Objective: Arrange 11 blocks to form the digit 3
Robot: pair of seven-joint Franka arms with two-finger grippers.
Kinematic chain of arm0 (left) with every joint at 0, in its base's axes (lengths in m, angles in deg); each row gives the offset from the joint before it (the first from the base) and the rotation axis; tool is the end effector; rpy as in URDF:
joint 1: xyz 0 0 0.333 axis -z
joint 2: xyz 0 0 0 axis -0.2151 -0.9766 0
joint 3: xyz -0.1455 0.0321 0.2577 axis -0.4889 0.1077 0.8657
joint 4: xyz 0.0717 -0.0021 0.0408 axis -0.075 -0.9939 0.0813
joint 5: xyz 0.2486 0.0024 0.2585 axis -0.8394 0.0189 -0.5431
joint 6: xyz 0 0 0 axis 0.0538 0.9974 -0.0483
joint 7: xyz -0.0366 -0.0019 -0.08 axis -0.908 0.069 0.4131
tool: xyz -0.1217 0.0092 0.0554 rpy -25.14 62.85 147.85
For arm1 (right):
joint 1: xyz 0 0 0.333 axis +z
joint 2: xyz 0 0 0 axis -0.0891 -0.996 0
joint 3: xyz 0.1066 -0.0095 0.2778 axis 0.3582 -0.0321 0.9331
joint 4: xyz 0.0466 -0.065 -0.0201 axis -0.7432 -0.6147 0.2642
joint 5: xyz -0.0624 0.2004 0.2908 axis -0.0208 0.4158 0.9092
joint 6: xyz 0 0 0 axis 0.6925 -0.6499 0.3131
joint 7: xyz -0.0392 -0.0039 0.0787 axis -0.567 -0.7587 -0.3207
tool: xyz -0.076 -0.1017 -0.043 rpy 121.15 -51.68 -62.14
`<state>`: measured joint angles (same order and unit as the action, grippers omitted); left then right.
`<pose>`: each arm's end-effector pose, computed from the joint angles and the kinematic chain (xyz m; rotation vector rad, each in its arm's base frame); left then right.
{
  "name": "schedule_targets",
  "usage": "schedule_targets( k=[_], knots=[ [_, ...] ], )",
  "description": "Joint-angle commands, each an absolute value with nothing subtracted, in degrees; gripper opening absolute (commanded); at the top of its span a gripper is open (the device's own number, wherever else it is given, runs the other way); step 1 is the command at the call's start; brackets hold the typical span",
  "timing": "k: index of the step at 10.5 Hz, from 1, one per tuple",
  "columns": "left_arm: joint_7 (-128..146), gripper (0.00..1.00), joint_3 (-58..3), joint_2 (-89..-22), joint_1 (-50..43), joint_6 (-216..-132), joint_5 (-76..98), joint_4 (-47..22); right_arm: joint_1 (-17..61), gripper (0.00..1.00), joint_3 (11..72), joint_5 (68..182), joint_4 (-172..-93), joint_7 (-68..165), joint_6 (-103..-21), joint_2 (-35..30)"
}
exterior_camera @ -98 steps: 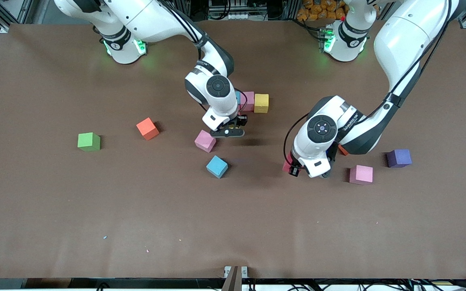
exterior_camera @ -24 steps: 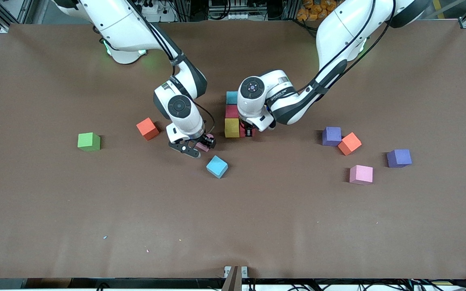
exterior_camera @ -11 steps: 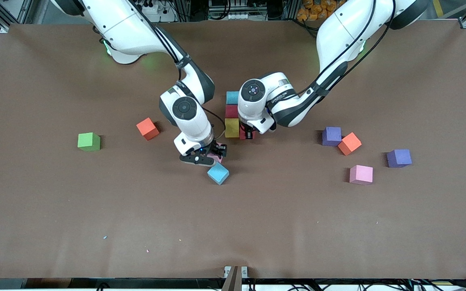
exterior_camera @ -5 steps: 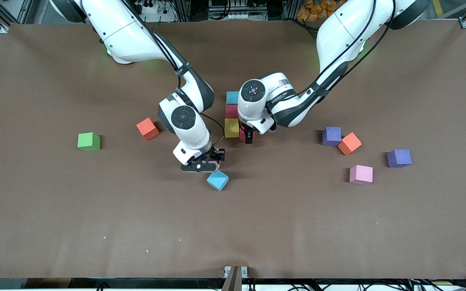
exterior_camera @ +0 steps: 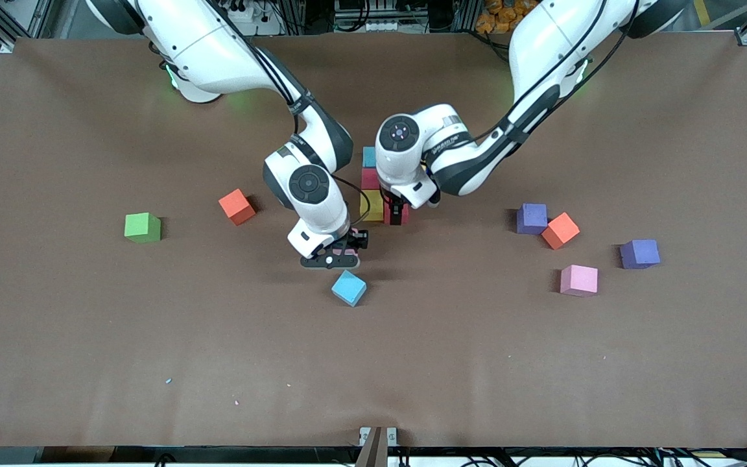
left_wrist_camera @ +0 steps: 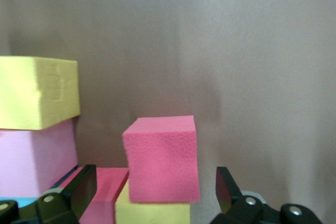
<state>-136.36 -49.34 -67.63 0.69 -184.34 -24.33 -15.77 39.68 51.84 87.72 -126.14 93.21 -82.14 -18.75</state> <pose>0.4063 -0.4570 0.2301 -2.2417 -2.1319 0.0565 0.5205 0.4155 0.2109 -3.0629 0.0420 -0.0368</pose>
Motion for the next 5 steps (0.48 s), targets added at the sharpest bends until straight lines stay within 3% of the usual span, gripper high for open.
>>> schedule_targets(
  k=[1, 3, 5],
  knots=[
    [-131.2, 1.00, -58.0, -63.6, -10.5, -182.9, -23.0, -20.7, 40.5, 0.00, 52.0, 87.3, -125.0, 94.9, -81.7, -19.8],
    [-126.6, 1.00, -67.8, -63.3, -22.6, -179.9, -23.1, -22.4, 41.3, 0.00, 52.0, 87.3, -124.8, 95.1, -82.3, -20.9],
    [-120.1, 1.00, -70.2, -63.0, -27.5, -176.0, -23.3, -22.6, 42.8, 0.00, 52.0, 87.0, -124.7, 97.3, -82.4, -21.6]
  ],
)
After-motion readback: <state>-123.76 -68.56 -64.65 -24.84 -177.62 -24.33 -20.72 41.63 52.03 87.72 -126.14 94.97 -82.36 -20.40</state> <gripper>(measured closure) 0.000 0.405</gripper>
